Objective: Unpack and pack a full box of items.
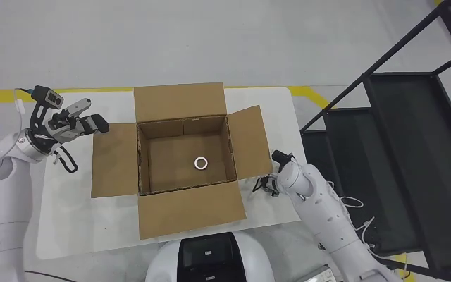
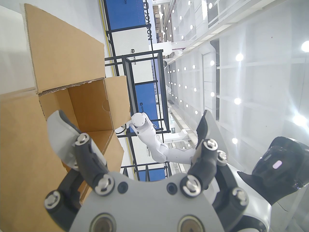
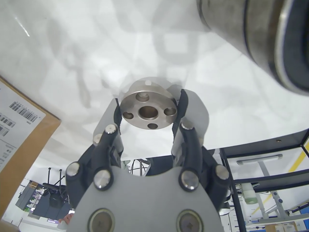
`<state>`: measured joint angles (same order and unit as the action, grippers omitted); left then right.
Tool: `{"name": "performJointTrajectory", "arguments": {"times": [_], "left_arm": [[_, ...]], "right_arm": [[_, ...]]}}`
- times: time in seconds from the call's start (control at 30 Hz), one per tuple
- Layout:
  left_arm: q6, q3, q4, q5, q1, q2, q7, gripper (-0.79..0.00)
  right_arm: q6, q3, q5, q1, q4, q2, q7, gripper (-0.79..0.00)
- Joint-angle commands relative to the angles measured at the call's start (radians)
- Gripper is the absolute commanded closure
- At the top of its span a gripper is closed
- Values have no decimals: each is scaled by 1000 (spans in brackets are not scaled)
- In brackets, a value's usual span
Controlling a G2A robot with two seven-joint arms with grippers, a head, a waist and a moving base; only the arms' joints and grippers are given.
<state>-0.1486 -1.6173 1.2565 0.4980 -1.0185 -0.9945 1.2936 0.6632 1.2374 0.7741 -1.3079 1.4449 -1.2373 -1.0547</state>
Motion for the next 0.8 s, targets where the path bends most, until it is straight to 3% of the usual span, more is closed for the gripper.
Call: {"name": "performJointTrajectory", "arguments": {"times": [0.0, 0.07, 0.1, 0.17, 0.23, 0.27, 0.5, 0.77], "left_arm": [[0, 0, 0, 0, 0, 0, 0, -785], [0, 0, 0, 0, 0, 0, 0, -785], [0, 0, 0, 0, 0, 0, 0, -785], [0, 0, 0, 0, 0, 0, 0, -785], [0, 0, 0, 0, 0, 0, 0, -785], [0, 0, 0, 0, 0, 0, 0, -785], [0, 0, 0, 0, 0, 0, 0, -785], [0, 0, 0, 0, 0, 0, 0, -785]], "right_arm": [[7, -6, 1, 7, -10, -1, 4, -560], [14, -8, 1, 12, -18, -2, 8, -517], [19, -9, 3, 14, -20, -2, 12, -394], [24, -10, 5, 16, -21, -1, 13, -259], [32, -11, 14, 15, -20, 0, 14, -40], [36, -10, 18, 13, -15, 1, 12, 0], [46, 32, 36, -37, 76, 15, -2, 0], [11, 184, 69, -216, 369, 53, -91, 0]]}}
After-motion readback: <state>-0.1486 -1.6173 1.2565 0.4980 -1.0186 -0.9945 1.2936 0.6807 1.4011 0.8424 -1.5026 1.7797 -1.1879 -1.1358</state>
